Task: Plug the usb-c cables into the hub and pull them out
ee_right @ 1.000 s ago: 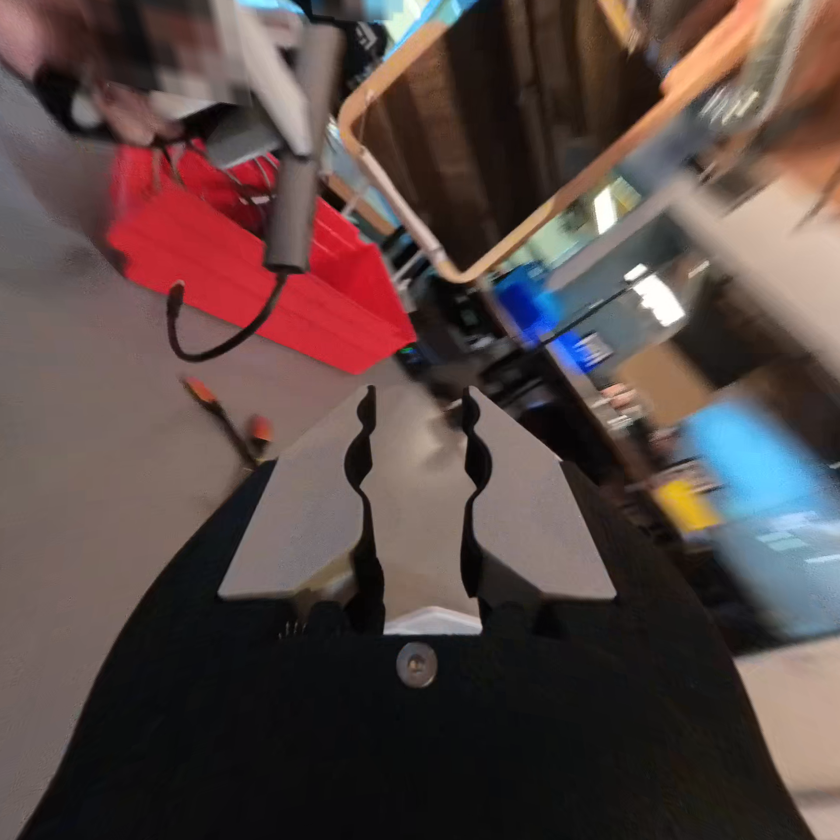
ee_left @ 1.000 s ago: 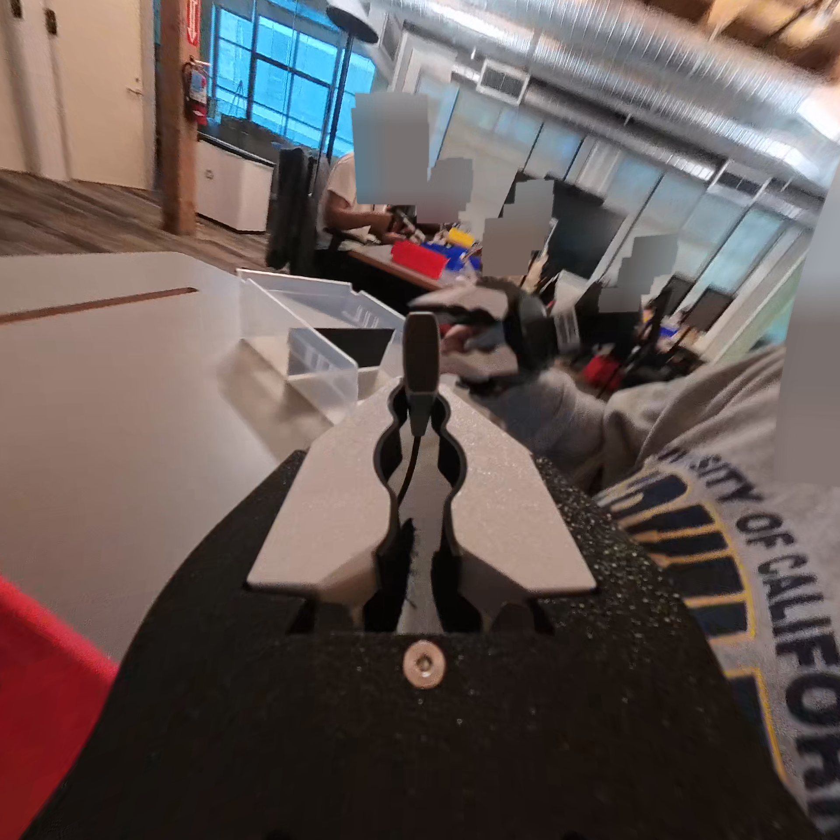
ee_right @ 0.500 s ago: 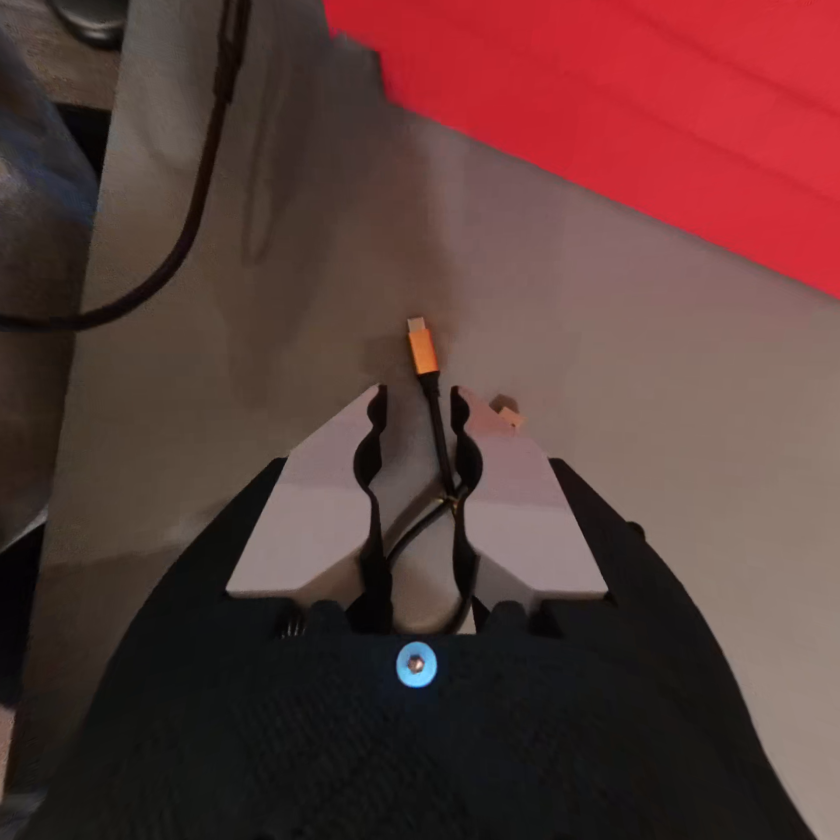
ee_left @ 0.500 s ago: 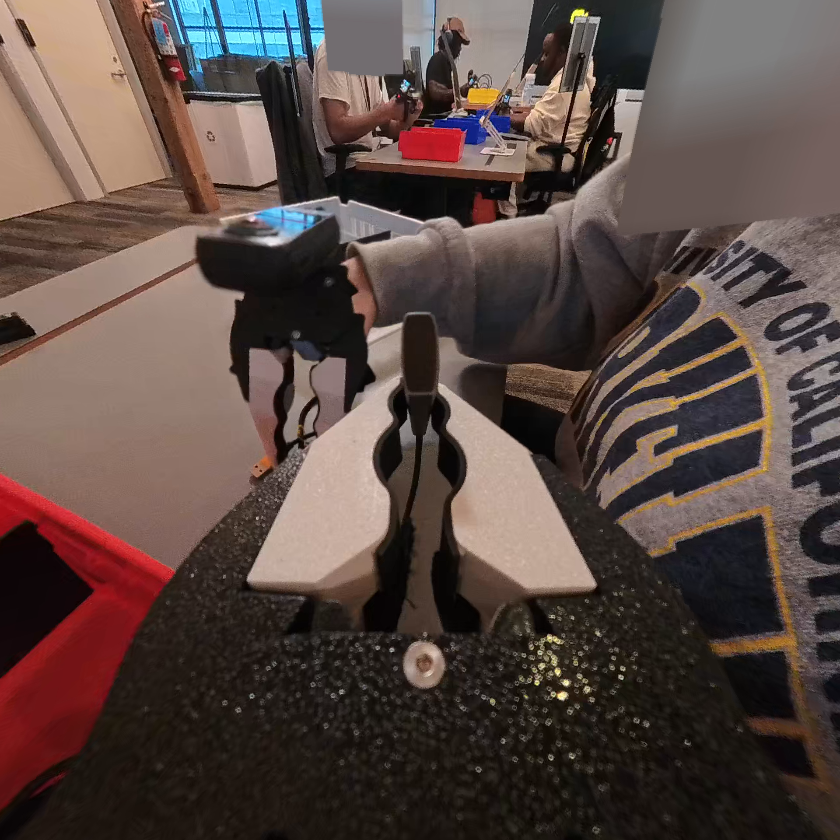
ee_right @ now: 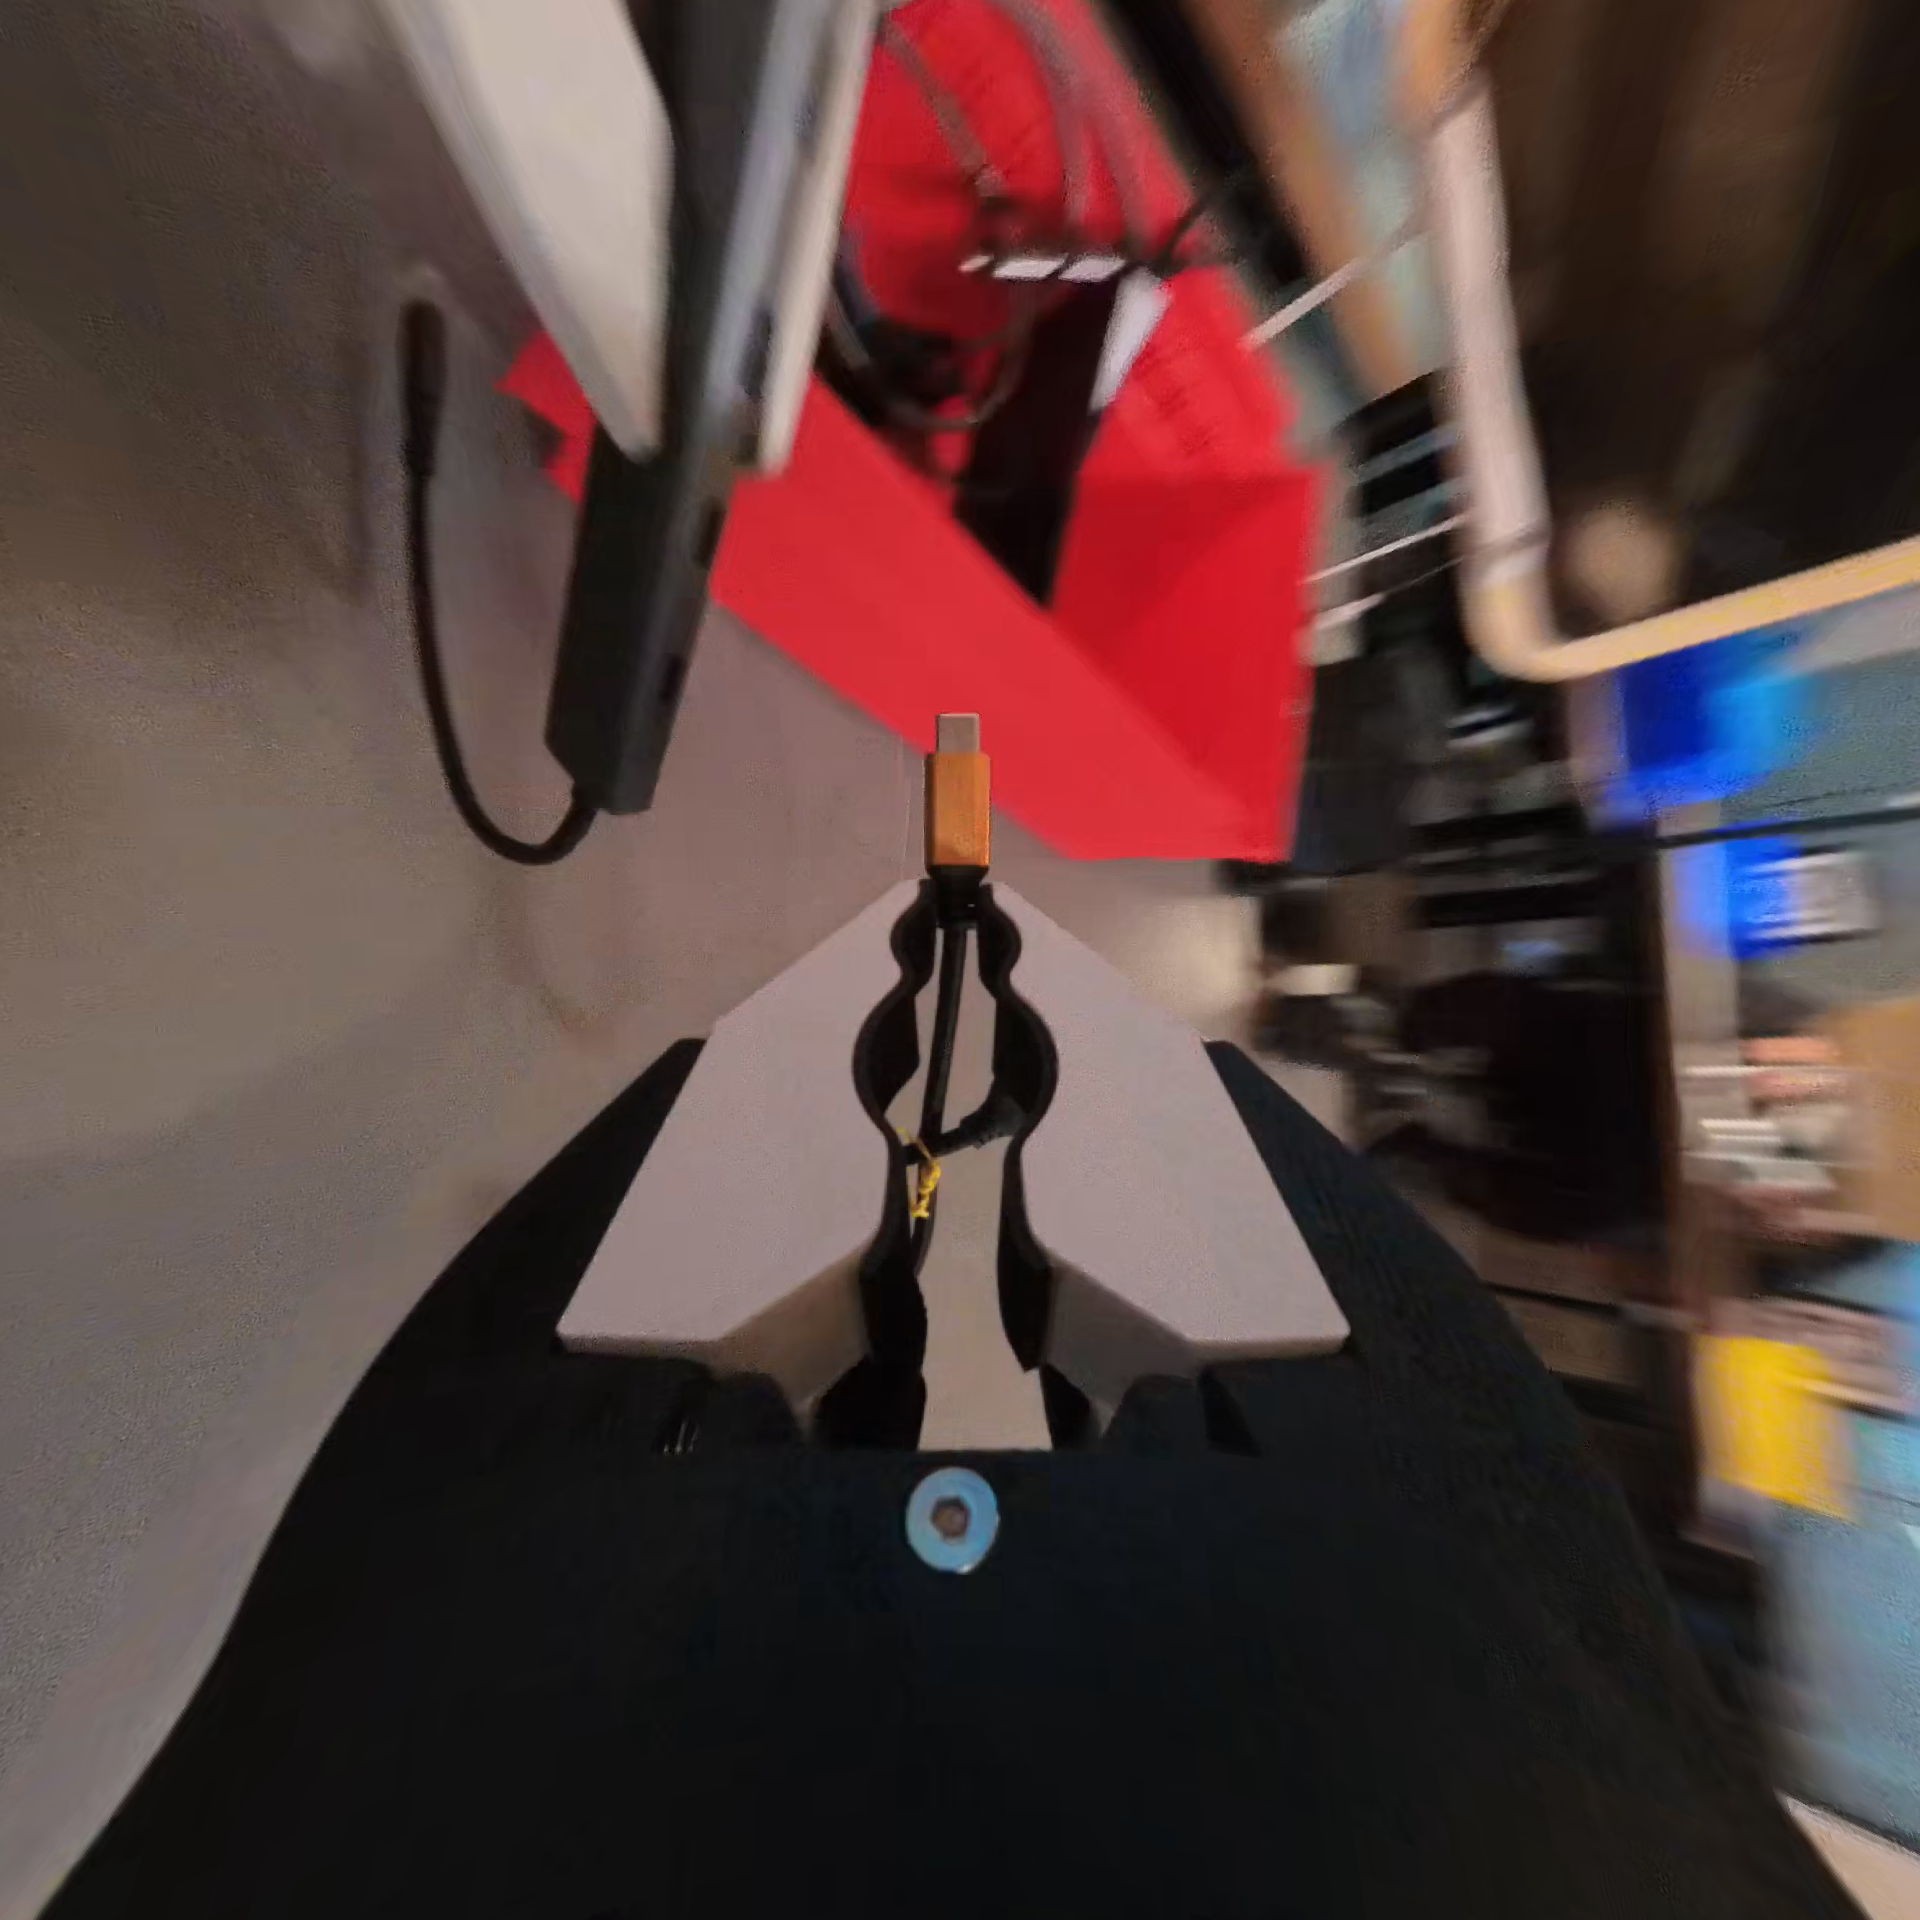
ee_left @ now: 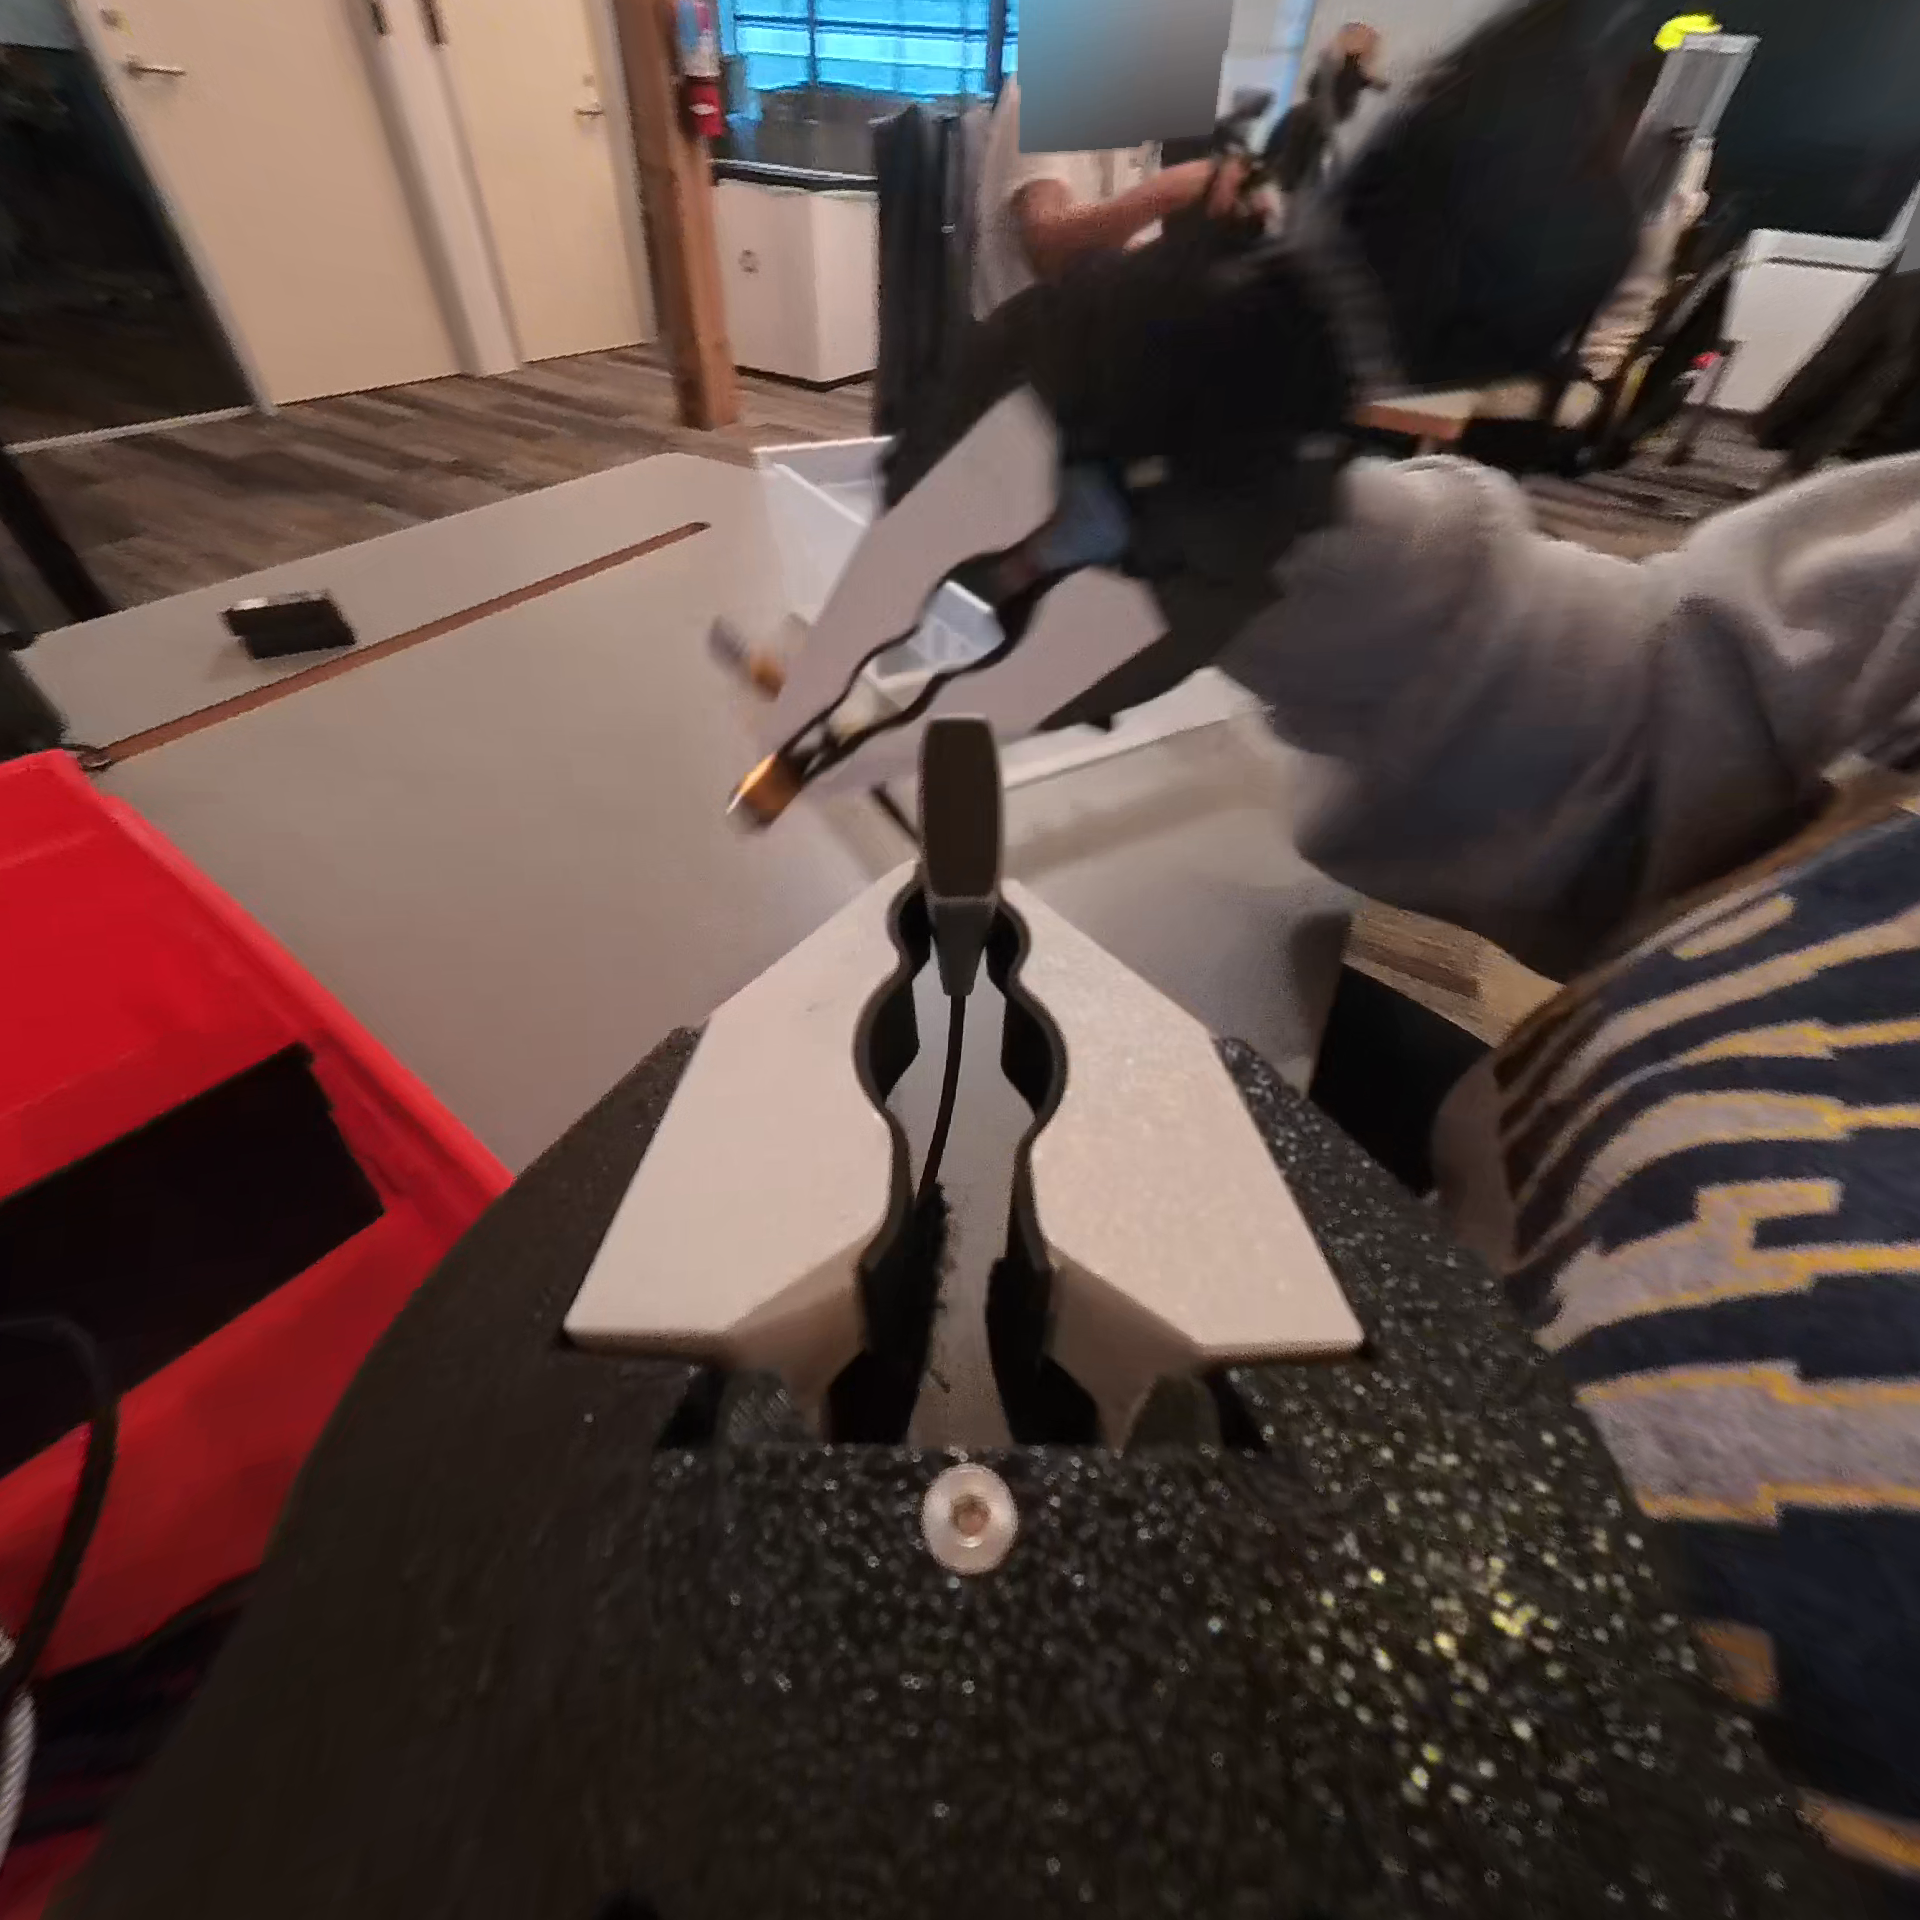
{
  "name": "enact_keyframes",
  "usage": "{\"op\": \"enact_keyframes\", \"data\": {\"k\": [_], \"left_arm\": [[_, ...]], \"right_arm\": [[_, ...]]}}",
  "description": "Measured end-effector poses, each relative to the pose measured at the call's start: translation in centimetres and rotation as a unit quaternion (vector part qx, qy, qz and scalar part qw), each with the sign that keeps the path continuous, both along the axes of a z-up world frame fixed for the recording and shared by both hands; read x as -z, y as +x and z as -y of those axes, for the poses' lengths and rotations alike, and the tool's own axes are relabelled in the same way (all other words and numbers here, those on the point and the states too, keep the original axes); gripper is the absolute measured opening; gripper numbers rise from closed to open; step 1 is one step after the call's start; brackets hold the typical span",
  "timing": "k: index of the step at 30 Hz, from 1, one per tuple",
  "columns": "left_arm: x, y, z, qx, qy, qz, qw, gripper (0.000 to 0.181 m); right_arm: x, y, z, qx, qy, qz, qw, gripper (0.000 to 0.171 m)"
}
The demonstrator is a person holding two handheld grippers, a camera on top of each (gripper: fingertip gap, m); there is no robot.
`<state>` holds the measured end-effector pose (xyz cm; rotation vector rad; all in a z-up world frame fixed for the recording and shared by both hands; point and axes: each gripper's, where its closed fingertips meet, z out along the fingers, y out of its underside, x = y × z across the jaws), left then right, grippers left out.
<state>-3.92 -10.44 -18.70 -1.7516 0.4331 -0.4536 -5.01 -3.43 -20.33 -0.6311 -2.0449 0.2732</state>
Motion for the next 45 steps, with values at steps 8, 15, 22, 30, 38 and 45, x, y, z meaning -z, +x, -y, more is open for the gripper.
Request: {"op": "enact_keyframes", "data": {"k": [8, 15, 22, 30, 38, 45], "left_arm": [[-0.5, 1.2, -1.8, -0.006, -0.013, 0.035, 0.999, 0.008], [-0.4, 2.3, -2.4, -0.002, -0.009, 0.012, 1.000, 0.008], [-0.3, 2.9, -2.4, 0.004, -0.012, 0.001, 1.000, 0.008], [0.5, 3.0, -2.4, -0.001, -0.019, -0.043, 0.999, 0.008], [0.5, 3.2, -2.9, -0.014, -0.012, -0.058, 0.998, 0.007], [1.3, 3.4, -3.3, -0.025, -0.032, -0.067, 0.997, 0.007]], "right_arm": [[-5.0, 3.1, 2.7, -0.080, 0.364, -0.094, 0.923, 0.005], [-5.2, 4.0, 2.8, -0.095, 0.406, -0.062, 0.907, 0.005], [-4.8, 4.4, 3.1, -0.120, 0.448, -0.043, 0.885, 0.006], [-3.9, 4.6, 3.6, -0.140, 0.446, -0.020, 0.884, 0.006], [-4.0, 4.8, 3.6, -0.119, 0.447, -0.016, 0.886, 0.004], [-3.0, 5.0, 3.3, -0.107, 0.471, 0.006, 0.876, 0.004]]}}
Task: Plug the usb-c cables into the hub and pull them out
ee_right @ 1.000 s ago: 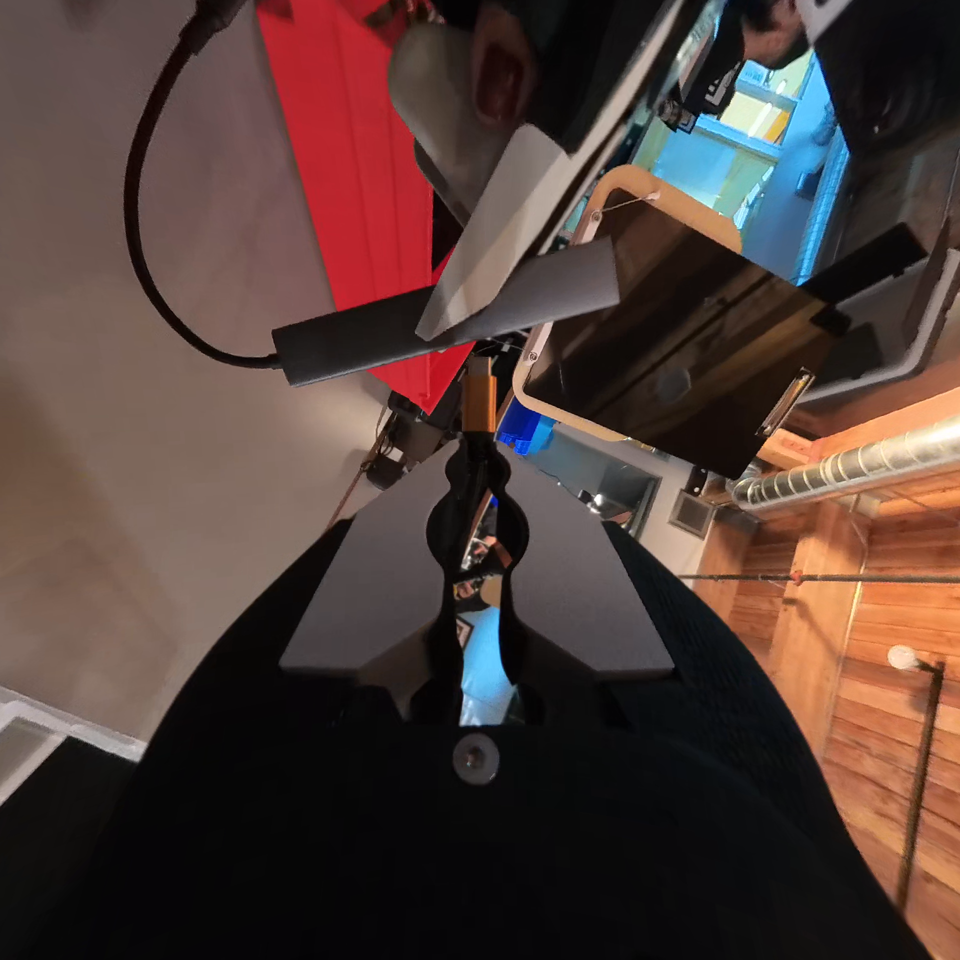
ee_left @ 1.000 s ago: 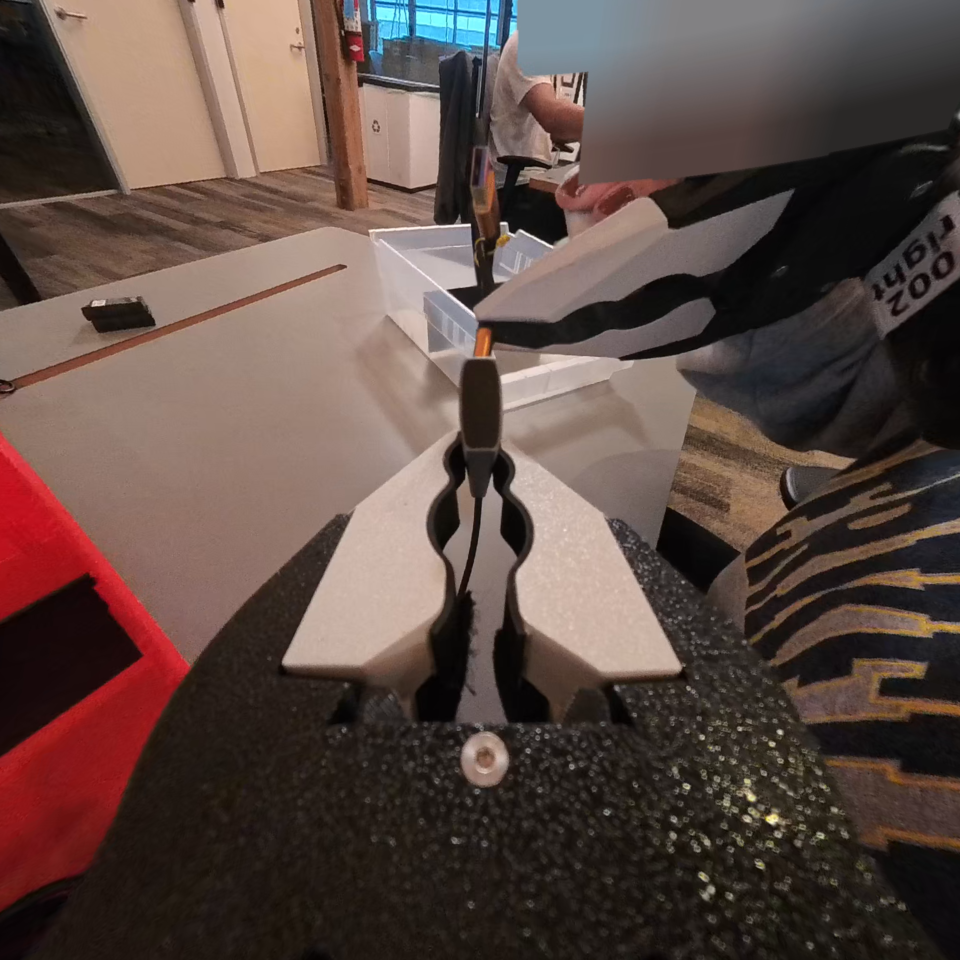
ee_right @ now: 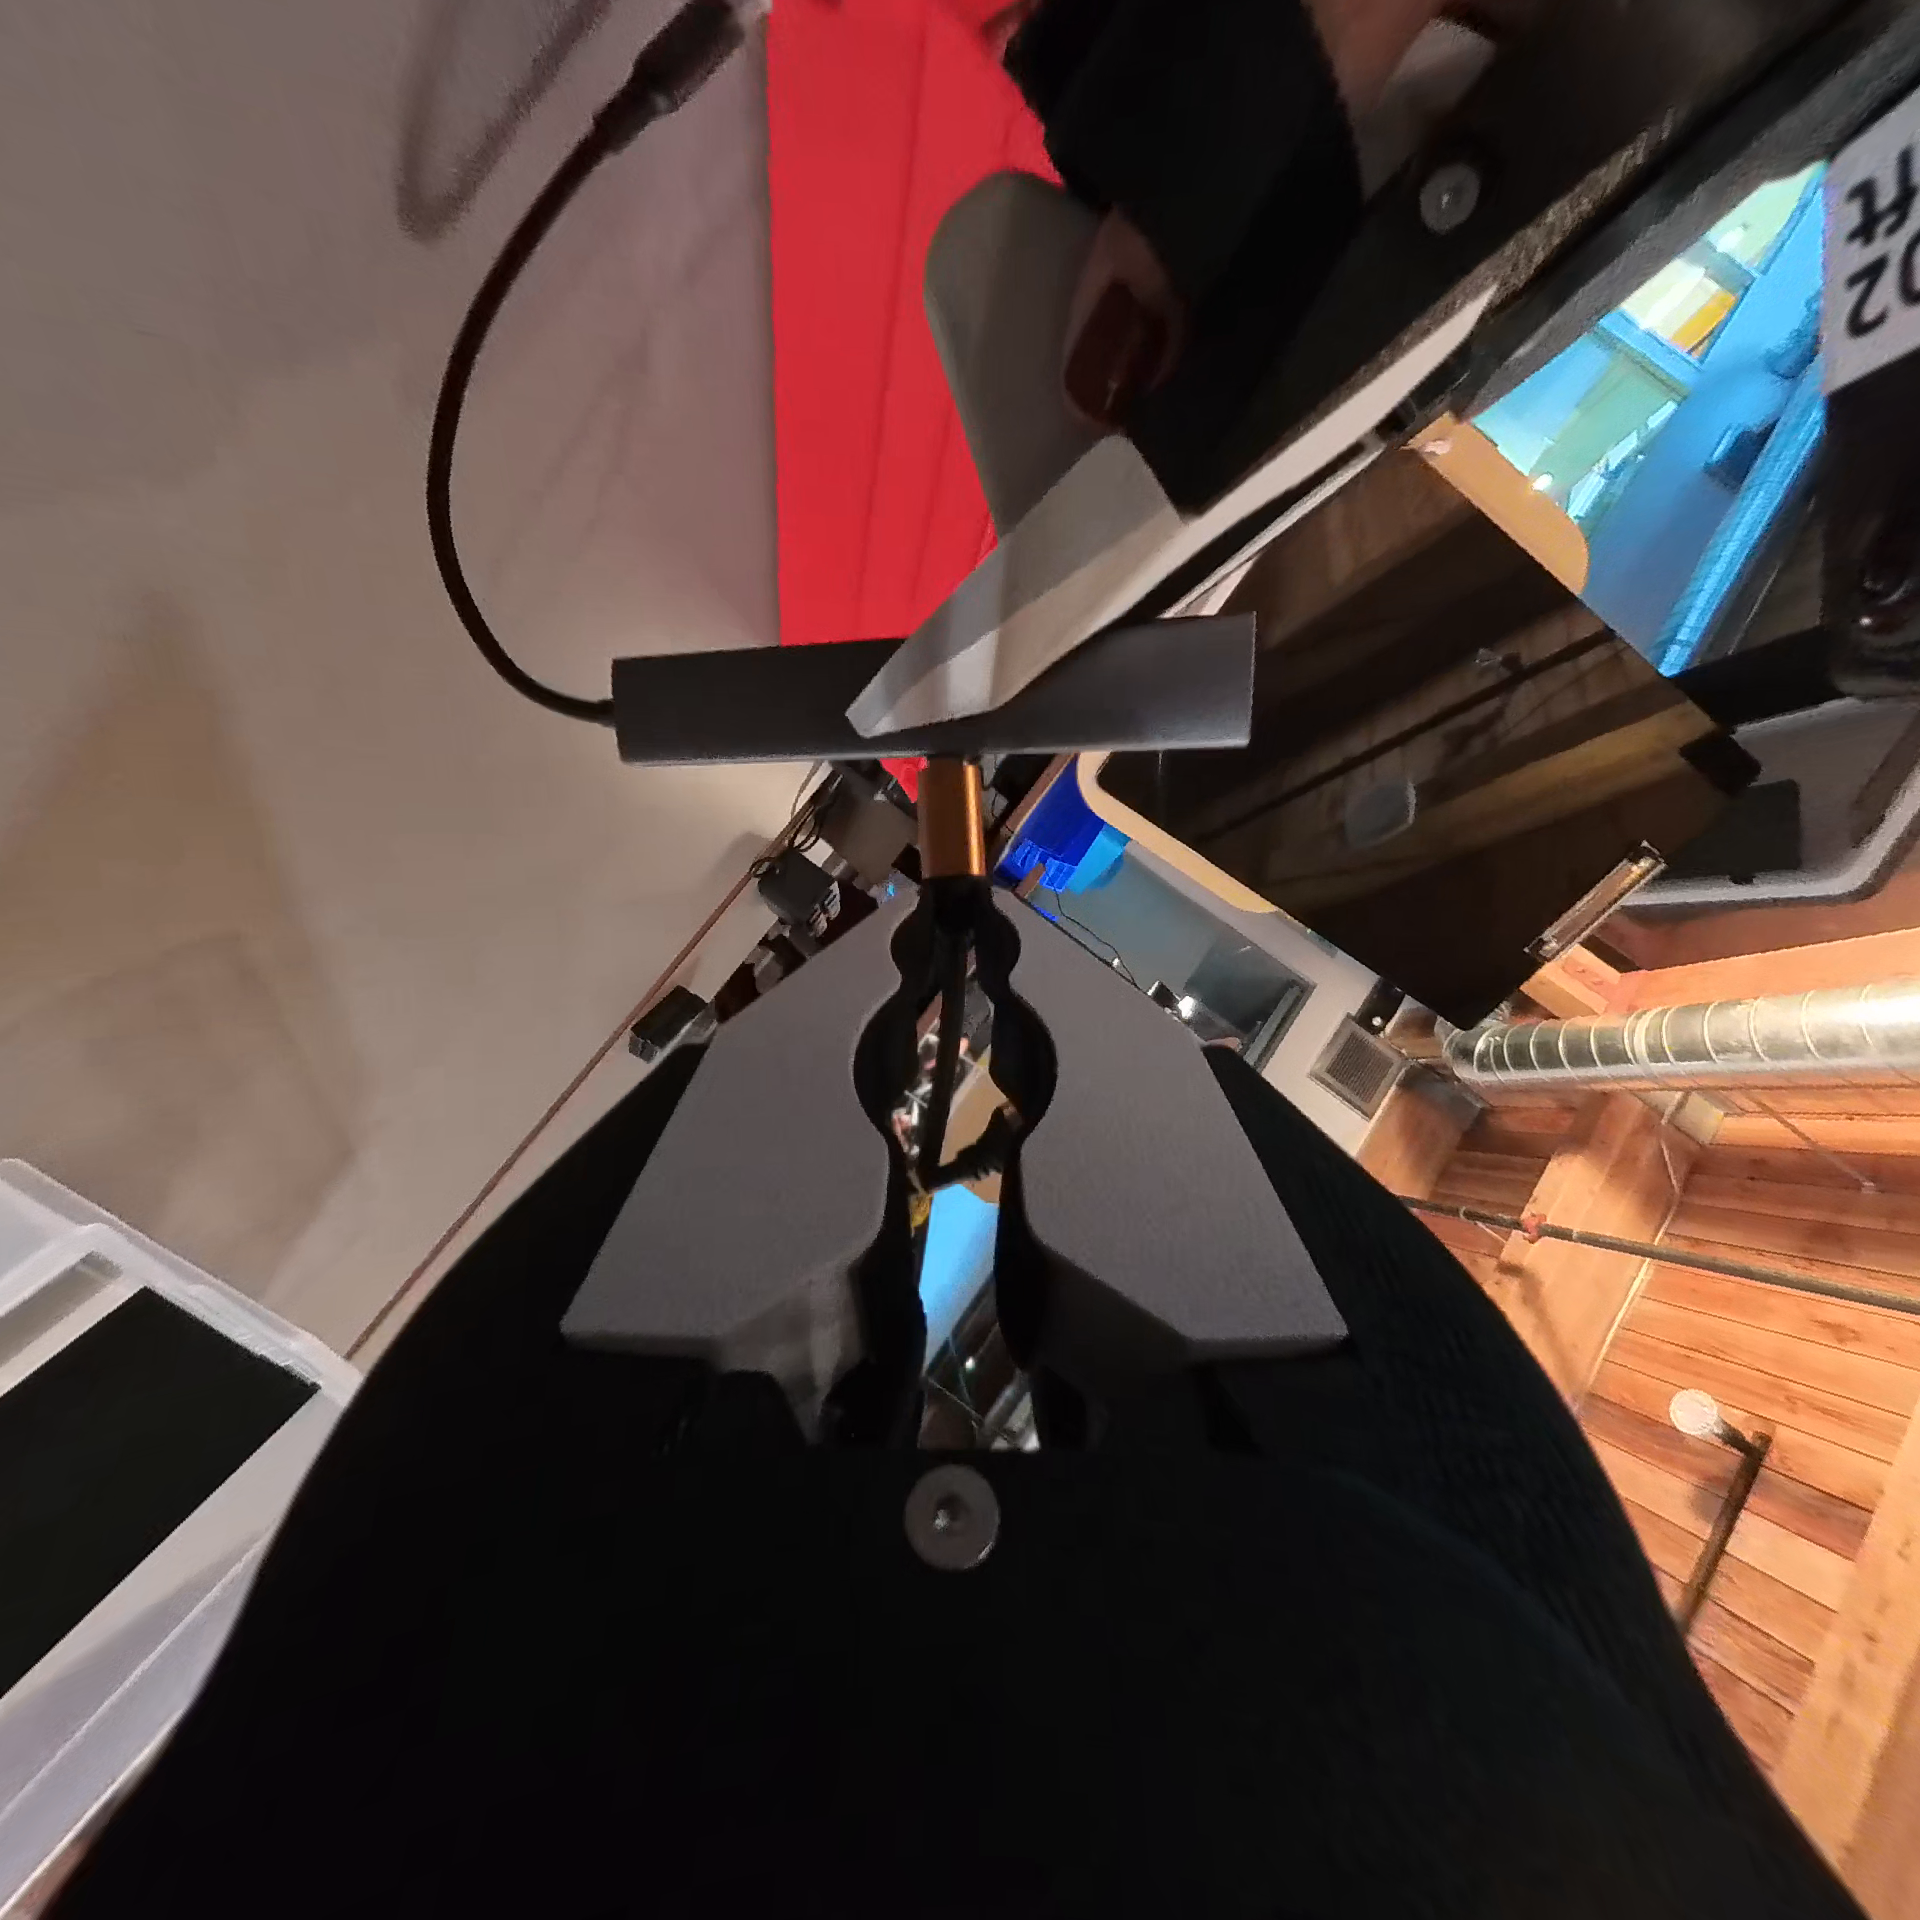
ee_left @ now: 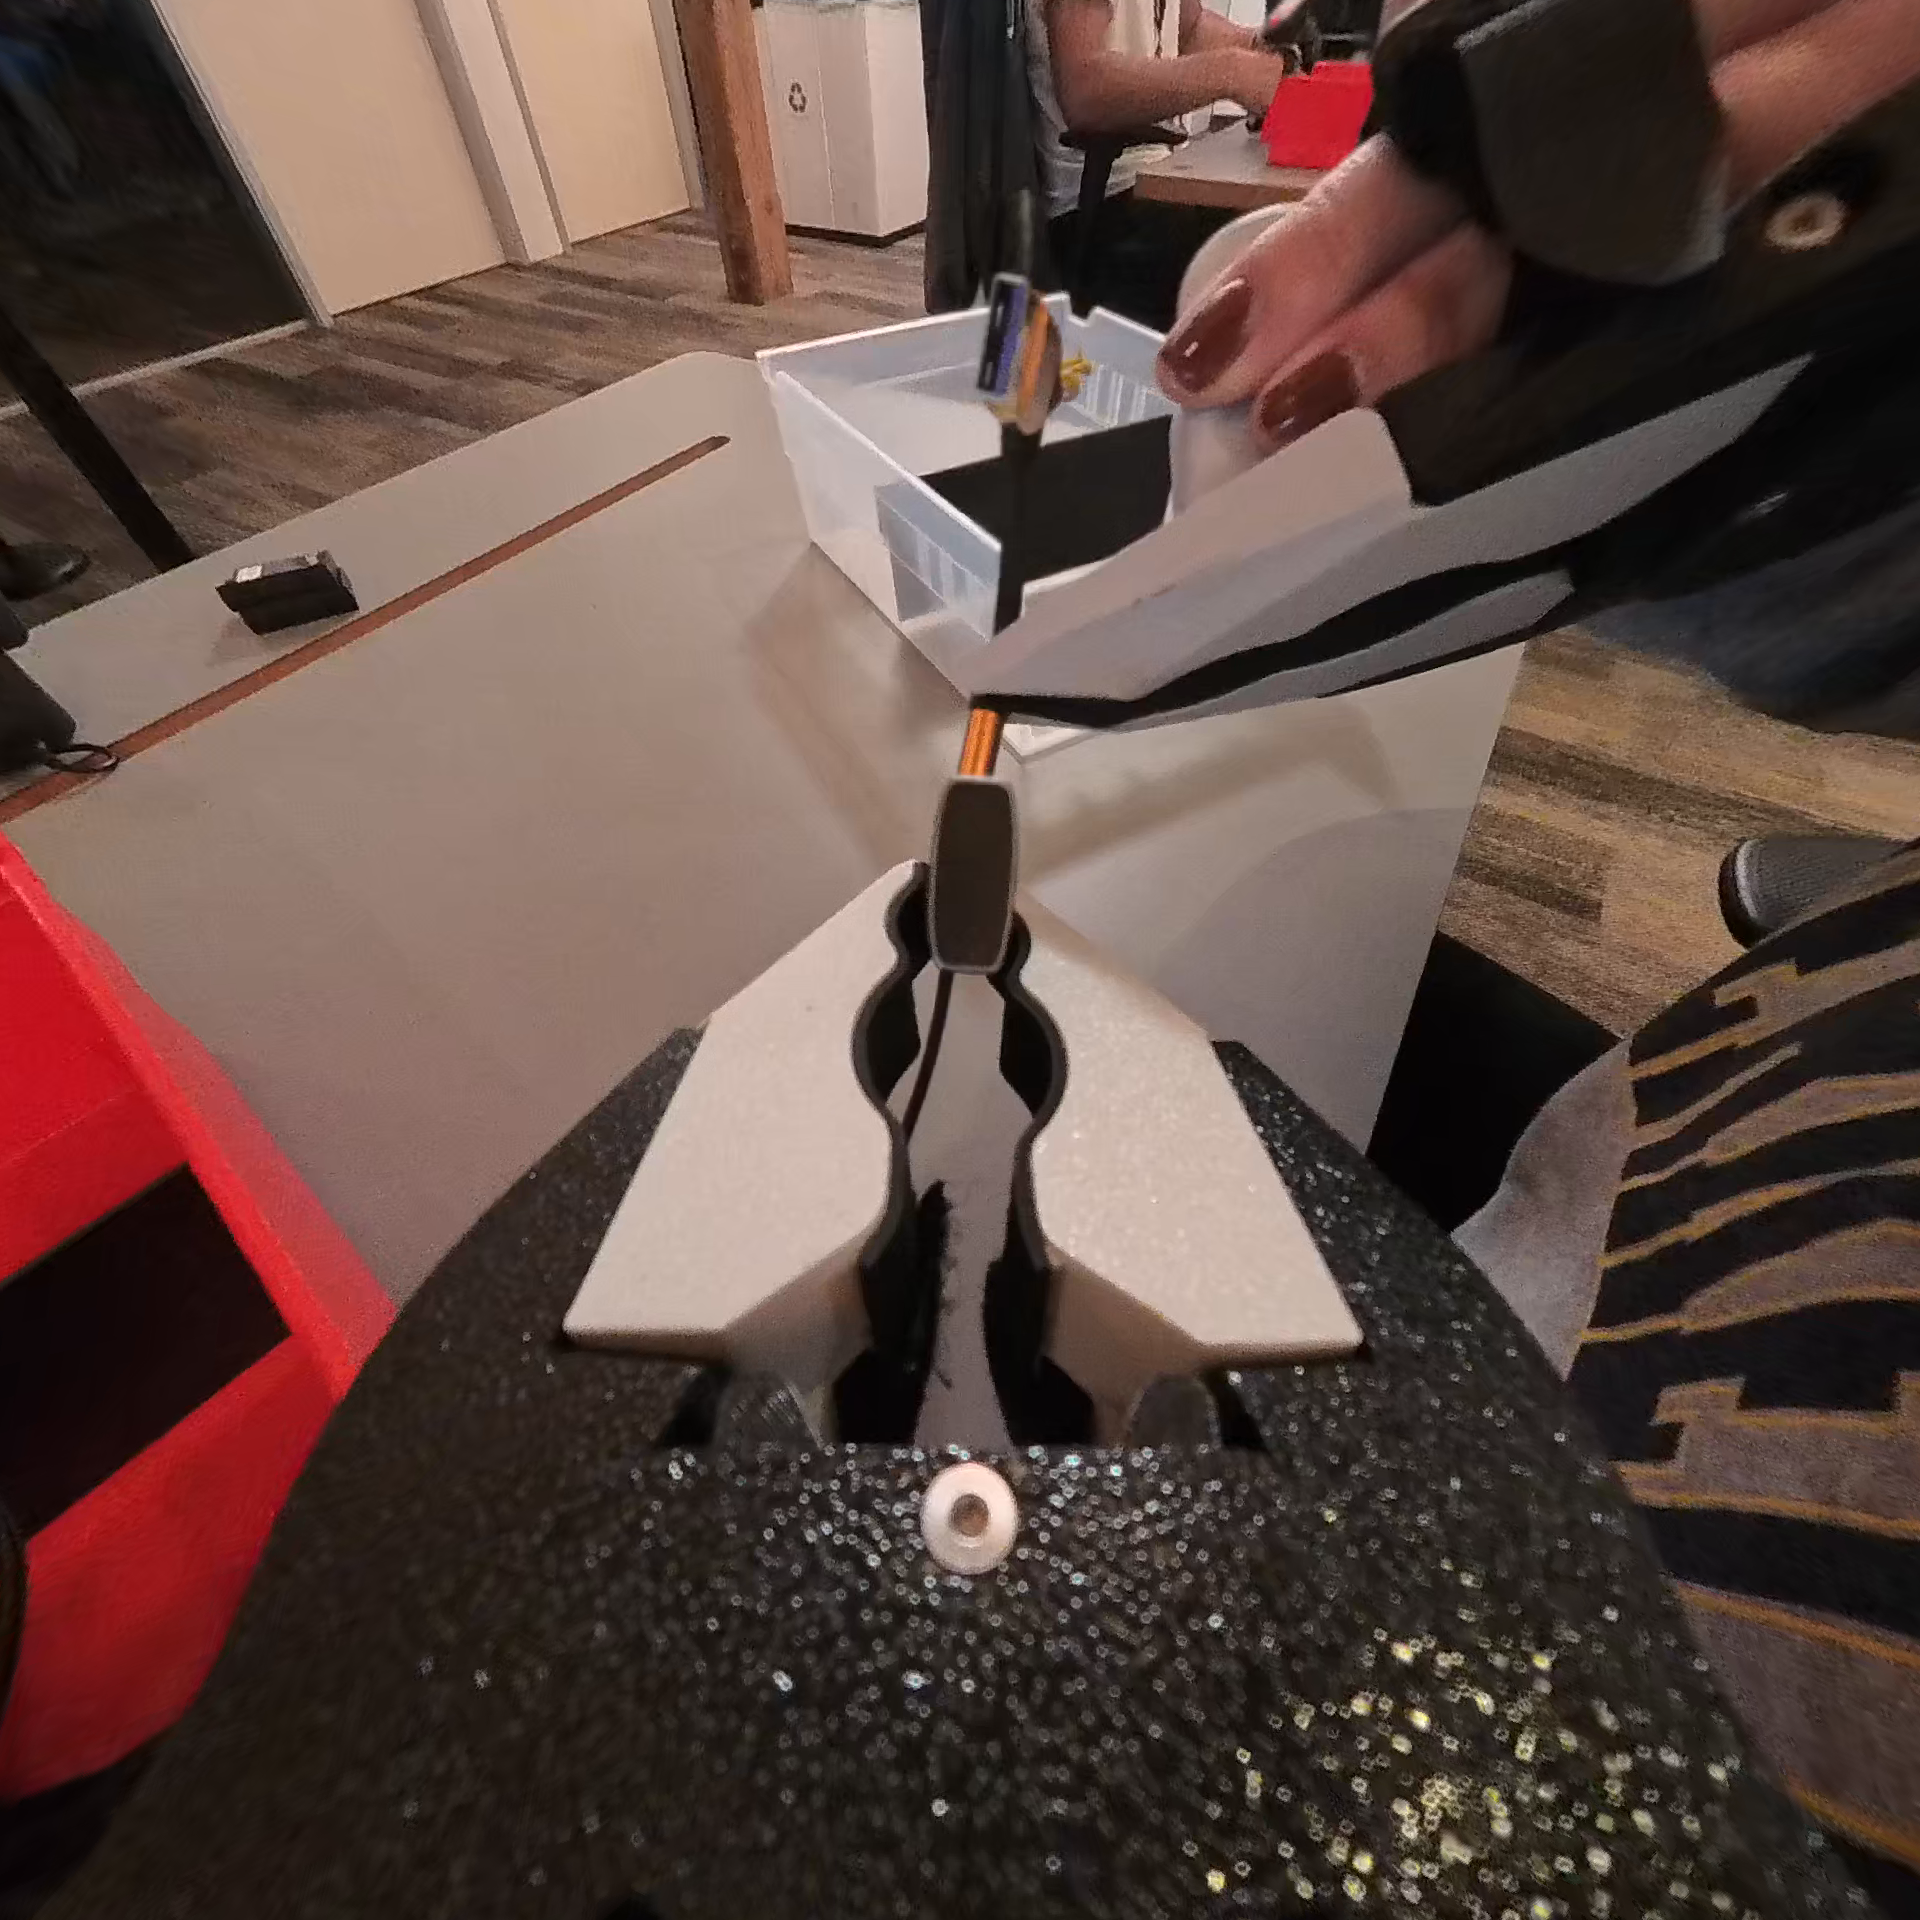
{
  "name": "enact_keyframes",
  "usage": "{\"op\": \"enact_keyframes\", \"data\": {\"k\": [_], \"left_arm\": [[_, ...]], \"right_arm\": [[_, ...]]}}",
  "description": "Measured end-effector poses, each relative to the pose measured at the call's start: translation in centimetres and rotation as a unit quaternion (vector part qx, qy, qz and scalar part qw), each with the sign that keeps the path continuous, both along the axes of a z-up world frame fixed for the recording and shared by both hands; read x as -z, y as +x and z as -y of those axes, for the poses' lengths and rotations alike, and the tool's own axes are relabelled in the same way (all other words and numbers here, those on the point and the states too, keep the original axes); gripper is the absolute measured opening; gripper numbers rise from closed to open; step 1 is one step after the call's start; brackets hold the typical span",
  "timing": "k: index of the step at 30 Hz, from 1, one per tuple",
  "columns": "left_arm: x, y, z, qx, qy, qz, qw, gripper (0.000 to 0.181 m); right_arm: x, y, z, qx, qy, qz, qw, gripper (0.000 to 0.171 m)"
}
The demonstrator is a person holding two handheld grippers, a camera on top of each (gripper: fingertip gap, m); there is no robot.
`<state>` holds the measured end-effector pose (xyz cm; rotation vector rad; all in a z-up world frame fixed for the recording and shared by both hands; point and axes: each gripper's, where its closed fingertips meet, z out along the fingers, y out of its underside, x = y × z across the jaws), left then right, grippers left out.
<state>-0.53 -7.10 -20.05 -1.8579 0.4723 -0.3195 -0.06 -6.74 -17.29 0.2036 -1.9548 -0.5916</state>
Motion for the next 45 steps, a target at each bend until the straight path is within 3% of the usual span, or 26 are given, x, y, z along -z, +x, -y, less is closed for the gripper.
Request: {"op": "enact_keyframes", "data": {"k": [13, 16, 18, 21, 24, 28, 29, 32, 36, 39, 45], "left_arm": [[1.8, 0.1, -0.2, -0.007, -0.027, -0.026, 0.999, 0.007], [2.0, -0.4, -0.6, -0.015, -0.024, -0.036, 0.999, 0.008], [1.1, -1.2, -0.9, -0.034, -0.001, -0.036, 0.999, 0.008], [-1.3, -2.5, -0.8, -0.052, 0.060, -0.025, 0.997, 0.008], [-3.7, -1.6, 0.1, 0.011, 0.106, 0.062, 0.992, 0.008], [-5.1, 0.8, 1.5, 0.137, 0.114, 0.150, 0.972, 0.008], [-5.2, 1.1, 1.6, 0.152, 0.115, 0.159, 0.969, 0.008], [-5.6, 2.2, 1.8, 0.183, 0.125, 0.176, 0.959, 0.008], [-5.5, 2.9, 1.2, 0.184, 0.119, 0.182, 0.958, 0.015], [-4.4, 2.5, 0.1, 0.150, 0.093, 0.163, 0.971, 0.052], [-3.8, 1.3, 0.0, 0.115, 0.093, 0.148, 0.978, 0.052]], "right_arm": [[1.7, -0.4, -0.2, 0.020, 0.009, 0.002, 1.000, 0.004], [1.9, -0.9, -0.8, 0.041, -0.067, -0.008, 0.997, 0.007], [1.1, -0.7, -0.6, 0.053, -0.177, -0.022, 0.983, 0.026], [0.6, 0.6, -0.7, 0.117, -0.395, -0.011, 0.911, 0.030], [0.5, 1.0, -1.0, 0.149, -0.603, -0.009, 0.784, 0.043], [-0.1, 1.2, 0.1, 0.098, -0.752, 0.023, 0.651, 0.060], [-0.1, 1.4, 0.6, 0.084, -0.767, 0.038, 0.635, 0.048], [-0.1, 2.1, 1.3, 0.053, -0.769, 0.046, 0.635, 0.013], [-0.5, 3.2, 0.5, 0.044, -0.757, 0.013, 0.652, 0.008], [-2.3, 5.0, -2.2, 0.056, -0.744, -0.049, 0.664, 0.008], [-7.3, 11.5, -9.6, 0.095, -0.731, -0.170, 0.654, 0.008]]}}
